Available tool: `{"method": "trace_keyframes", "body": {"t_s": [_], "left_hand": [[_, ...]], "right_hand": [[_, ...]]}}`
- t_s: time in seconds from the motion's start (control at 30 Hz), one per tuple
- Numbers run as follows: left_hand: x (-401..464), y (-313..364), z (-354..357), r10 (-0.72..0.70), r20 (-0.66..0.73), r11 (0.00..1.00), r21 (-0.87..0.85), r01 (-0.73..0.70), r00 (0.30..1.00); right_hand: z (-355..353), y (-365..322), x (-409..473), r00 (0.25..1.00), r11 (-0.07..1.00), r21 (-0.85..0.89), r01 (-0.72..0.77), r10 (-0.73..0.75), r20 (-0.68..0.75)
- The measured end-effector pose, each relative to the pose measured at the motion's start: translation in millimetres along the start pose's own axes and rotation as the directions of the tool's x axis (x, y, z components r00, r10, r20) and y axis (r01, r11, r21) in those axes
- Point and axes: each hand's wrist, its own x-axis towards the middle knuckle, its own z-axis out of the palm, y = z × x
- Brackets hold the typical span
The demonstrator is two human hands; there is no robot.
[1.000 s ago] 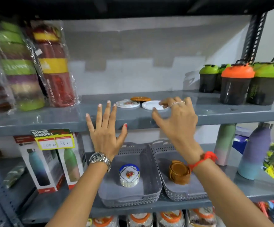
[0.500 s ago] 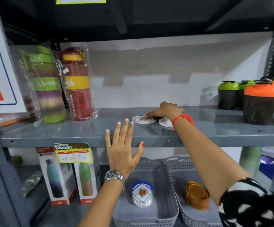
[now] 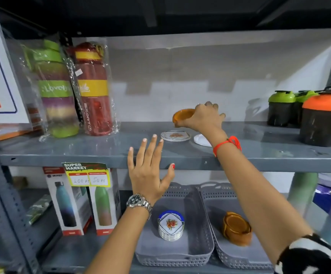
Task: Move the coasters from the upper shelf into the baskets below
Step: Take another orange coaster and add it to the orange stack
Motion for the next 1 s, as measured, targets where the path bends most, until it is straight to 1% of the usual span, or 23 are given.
{"method": "trace_keyframes", "body": {"t_s": [0.1,0.17,0.27,0.37,0.5,0.57,0.7,0.83,0.9,0.97,1.0], "left_hand": [[1,1,-3,-0.005,0.019,1.000,-0.002,0.005,1.000],[2,2,-5,-0.005,0.034,1.000,-0.006,0.005,0.999],[2,5,-7,-0.018,0.028,0.999,-0.038,0.019,0.999],[3,10,-8,-0.064,0.032,0.994,-0.084,0.066,0.997],[5,18,-10,-0.104,0.057,0.985,-0.129,0.111,0.993],[6,24,-10,-0.095,0.068,0.983,-0.152,0.104,0.993],[5,38,-5,-0.109,0.150,0.974,-0.183,0.136,0.983],[2,43,9,-0.131,0.204,0.983,-0.099,0.154,0.970],[1,43,14,-0.159,0.223,0.981,-0.073,0.179,0.962],[0,43,14,-0.143,0.236,0.986,-0.053,0.160,0.961],[0,42,13,-0.124,0.216,0.989,-0.048,0.137,0.968]], "right_hand": [[-11,-1,-39,0.982,0.996,0.053,0.073,-0.062,-0.180],[-17,2,-65,0.963,0.992,0.094,0.088,-0.061,-0.261],[-28,6,-104,0.930,0.981,0.161,0.110,-0.045,-0.366],[-40,7,-137,0.891,0.964,0.219,0.151,-0.038,-0.452],[-56,4,-169,0.824,0.942,0.251,0.225,-0.046,-0.565],[-64,2,-178,0.798,0.933,0.255,0.253,-0.052,-0.600],[-78,3,-194,0.762,0.919,0.248,0.306,-0.080,-0.643],[-87,4,-205,0.731,0.901,0.269,0.340,-0.073,-0.679],[-90,7,-207,0.727,0.904,0.262,0.339,-0.075,-0.682],[-89,11,-209,0.742,0.911,0.253,0.324,-0.079,-0.666],[-87,13,-209,0.756,0.917,0.250,0.312,-0.080,-0.650]]}}
